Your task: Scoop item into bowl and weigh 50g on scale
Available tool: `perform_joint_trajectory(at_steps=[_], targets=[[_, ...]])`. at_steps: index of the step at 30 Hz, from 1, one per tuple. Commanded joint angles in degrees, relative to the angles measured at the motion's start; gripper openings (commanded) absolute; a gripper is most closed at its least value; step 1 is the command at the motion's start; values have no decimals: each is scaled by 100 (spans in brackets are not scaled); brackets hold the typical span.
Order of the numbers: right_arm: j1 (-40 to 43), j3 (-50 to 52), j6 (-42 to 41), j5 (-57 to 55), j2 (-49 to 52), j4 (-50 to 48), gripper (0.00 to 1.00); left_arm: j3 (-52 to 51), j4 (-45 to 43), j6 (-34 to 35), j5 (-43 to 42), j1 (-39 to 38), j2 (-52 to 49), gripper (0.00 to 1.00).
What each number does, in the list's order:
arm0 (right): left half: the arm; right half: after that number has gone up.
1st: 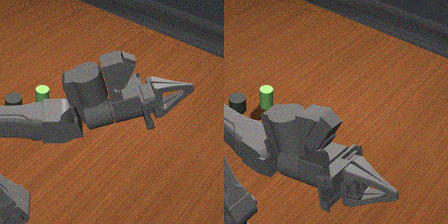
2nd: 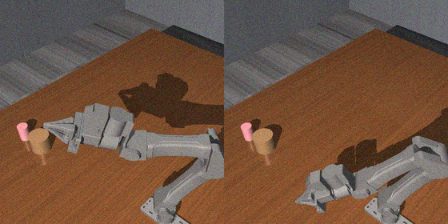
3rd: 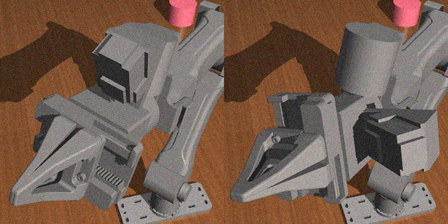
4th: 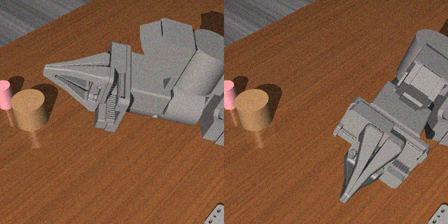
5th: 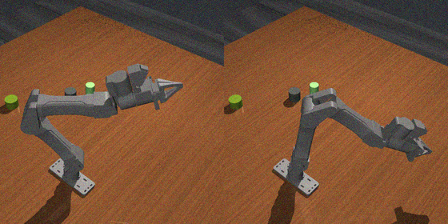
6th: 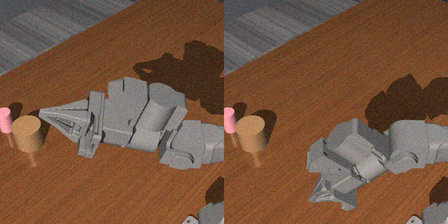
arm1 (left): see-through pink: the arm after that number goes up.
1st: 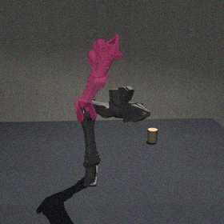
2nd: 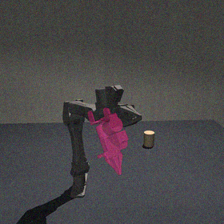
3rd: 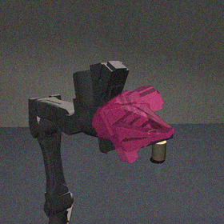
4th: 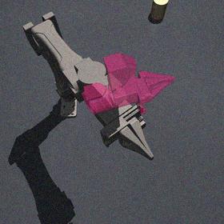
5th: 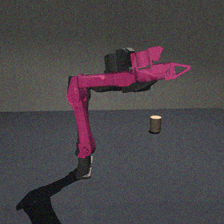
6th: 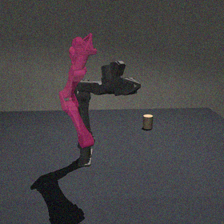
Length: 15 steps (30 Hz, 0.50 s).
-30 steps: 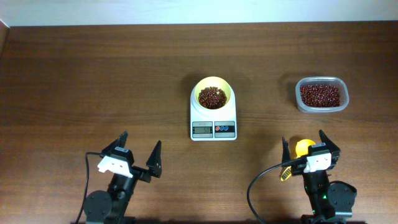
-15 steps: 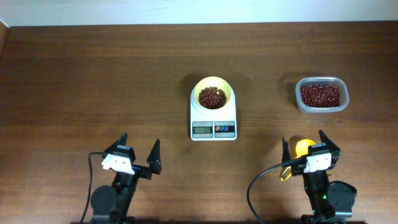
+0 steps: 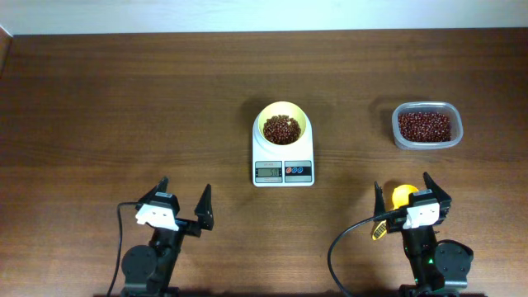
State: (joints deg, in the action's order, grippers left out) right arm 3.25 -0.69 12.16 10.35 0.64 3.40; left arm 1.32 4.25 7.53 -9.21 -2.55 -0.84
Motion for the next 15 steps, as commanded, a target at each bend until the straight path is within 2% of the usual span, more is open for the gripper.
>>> perform_joint_trajectory(at_steps=[1, 10, 15], targets=[[26, 37, -66, -31, -39, 28, 99, -85, 7, -72, 439, -50, 59, 99], [26, 37, -68, -28, -39, 28, 99, -85, 57, -81, 866, -181, 59, 99], [26, 37, -68, -31, -39, 26, 99, -85, 57, -417, 837, -179, 59, 99]])
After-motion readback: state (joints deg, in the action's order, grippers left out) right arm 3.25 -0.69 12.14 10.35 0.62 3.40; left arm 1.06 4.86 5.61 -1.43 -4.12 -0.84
